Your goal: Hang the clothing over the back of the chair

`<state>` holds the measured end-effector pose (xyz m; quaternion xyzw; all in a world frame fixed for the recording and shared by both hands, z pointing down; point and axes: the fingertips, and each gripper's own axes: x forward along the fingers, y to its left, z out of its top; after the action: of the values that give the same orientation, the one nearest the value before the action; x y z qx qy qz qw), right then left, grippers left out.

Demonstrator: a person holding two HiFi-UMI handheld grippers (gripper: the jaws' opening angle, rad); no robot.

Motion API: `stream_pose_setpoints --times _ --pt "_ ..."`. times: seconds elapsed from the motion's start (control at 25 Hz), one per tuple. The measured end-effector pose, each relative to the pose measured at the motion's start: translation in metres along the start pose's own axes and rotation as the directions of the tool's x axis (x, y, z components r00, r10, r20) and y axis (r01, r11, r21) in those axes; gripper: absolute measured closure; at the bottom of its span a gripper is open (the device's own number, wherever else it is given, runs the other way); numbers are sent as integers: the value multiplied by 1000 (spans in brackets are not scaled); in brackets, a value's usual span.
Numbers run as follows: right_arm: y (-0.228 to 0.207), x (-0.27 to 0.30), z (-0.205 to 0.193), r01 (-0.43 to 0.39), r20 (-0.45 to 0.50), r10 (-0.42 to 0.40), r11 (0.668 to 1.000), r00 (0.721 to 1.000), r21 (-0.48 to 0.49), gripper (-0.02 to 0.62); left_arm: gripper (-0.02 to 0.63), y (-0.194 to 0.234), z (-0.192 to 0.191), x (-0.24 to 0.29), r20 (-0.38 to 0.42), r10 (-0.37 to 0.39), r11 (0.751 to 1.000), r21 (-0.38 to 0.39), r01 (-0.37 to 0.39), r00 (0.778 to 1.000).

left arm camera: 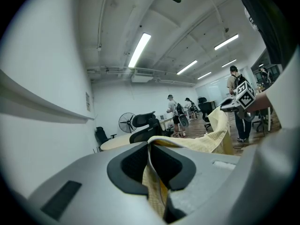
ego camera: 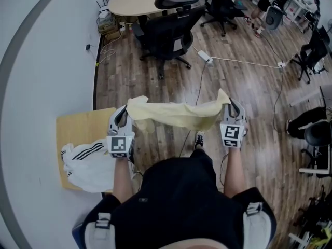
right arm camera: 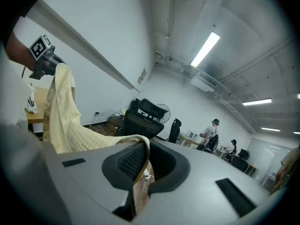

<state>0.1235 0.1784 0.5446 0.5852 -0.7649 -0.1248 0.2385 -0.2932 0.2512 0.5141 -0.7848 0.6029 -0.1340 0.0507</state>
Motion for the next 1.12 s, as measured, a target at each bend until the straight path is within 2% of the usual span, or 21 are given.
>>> stream_pose_setpoints --times 0.32,0.48,0.64,0.8,1.12 --pt "-26 39 -8 -19 -20 19 1000 1000 14 592 588 -7 15 43 -5 8 1000 9 -8 1000" --pt "-40 62 -1 -39 32 39 999 999 3 592 588 -12 28 66 -5 11 1000 4 -11 1000" --pt "-59 82 -6 -49 7 49 999 999 10 592 588 -15 33 86 -18 29 1000 5 -29 999" --pt "-76 106 -1 -68 44 68 998 997 -3 592 588 -20 41 104 -28 48 999 2 -48 998" --pt "-103 143 -14 -99 6 99 995 995 10 592 588 -31 51 138 -52 77 997 4 -77 996"
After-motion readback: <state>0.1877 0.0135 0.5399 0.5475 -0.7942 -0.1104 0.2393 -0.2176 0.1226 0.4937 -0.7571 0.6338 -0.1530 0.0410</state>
